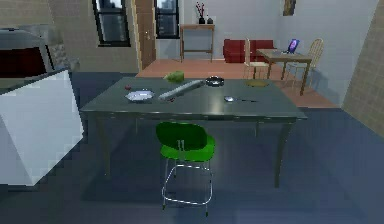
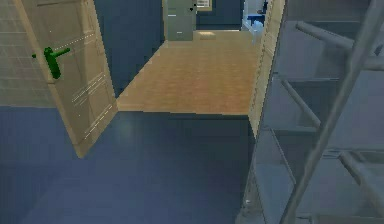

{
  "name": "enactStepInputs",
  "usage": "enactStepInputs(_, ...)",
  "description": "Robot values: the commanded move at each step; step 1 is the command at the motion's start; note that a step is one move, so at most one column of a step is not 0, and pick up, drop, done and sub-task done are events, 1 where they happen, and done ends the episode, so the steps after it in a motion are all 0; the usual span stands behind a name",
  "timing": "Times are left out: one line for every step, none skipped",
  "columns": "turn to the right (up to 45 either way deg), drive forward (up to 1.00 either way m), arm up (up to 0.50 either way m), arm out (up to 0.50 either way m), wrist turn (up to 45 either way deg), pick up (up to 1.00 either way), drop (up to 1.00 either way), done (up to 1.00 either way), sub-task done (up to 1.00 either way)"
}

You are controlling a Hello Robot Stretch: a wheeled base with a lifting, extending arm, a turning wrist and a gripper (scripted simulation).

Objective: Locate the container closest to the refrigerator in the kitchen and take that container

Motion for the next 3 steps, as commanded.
enactStepInputs(3.0, 0.00, 0.00, 0.00, 0.0, 0.00, 0.00, 0.00, 0.00)
enactStepInputs(0.0, 0.30, 0.00, 0.00, 0.0, 0.00, 0.00, 0.00, 0.00)
enactStepInputs(-45.0, 0.00, 0.00, 0.00, 0.0, 0.00, 0.00, 0.00, 0.00)
